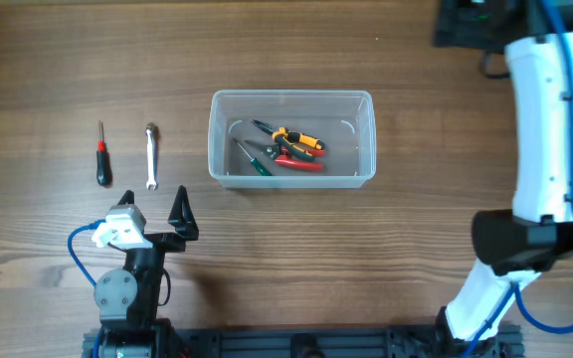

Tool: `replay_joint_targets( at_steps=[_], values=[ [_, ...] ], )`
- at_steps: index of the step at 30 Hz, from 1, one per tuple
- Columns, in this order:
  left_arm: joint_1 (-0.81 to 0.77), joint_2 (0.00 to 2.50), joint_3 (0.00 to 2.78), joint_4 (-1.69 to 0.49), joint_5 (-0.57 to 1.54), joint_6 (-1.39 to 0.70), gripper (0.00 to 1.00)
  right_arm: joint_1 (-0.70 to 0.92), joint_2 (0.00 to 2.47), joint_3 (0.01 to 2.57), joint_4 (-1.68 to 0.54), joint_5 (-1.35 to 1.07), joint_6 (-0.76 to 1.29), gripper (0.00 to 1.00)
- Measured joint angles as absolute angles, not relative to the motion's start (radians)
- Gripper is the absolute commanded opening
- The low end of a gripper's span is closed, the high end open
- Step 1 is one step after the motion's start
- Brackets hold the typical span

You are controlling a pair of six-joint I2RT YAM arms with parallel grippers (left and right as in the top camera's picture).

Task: Pack container
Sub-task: 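Withdraw the right arm to the far right side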

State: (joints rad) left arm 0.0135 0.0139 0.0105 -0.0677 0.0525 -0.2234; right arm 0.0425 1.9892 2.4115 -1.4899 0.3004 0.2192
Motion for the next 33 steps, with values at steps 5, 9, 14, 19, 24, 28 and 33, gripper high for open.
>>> replay_joint_targets(
  at_steps=[5, 9, 14, 19, 24, 28, 33],
  values=[
    [0.014, 0.014, 0.010, -0.068, 0.052, -0.223, 1.00, -0.070, 1.990, 2.410, -1.536, 0.313, 0.273, 1.00],
    [0.014, 0.014, 0.010, -0.068, 0.052, -0.223, 1.00, -0.144, 1.990, 2.410, -1.556, 0.312, 0.289, 1.00],
    [0.014, 0.014, 0.010, -0.068, 0.052, -0.223, 1.00, -0.255, 1.990, 2.391, -1.480, 0.294, 0.260, 1.00],
    [0.014, 0.014, 0.010, -0.068, 0.052, -0.223, 1.00, -0.390, 1.990, 2.302, -1.412, 0.202, 0.219, 1.00],
    [0.014, 0.014, 0.010, -0.068, 0.052, -0.223, 1.00, -0.437, 1.990, 2.154, -1.340, 0.152, 0.219, 1.00],
    [0.014, 0.014, 0.010, -0.068, 0.052, -0.223, 1.00, -0.437, 1.990, 2.042, -1.280, 0.131, 0.218, 1.00],
    [0.014, 0.014, 0.010, -0.068, 0.052, -0.223, 1.00, -0.437, 1.991, 1.975, -1.247, 0.109, 0.218, 1.00]
  ],
)
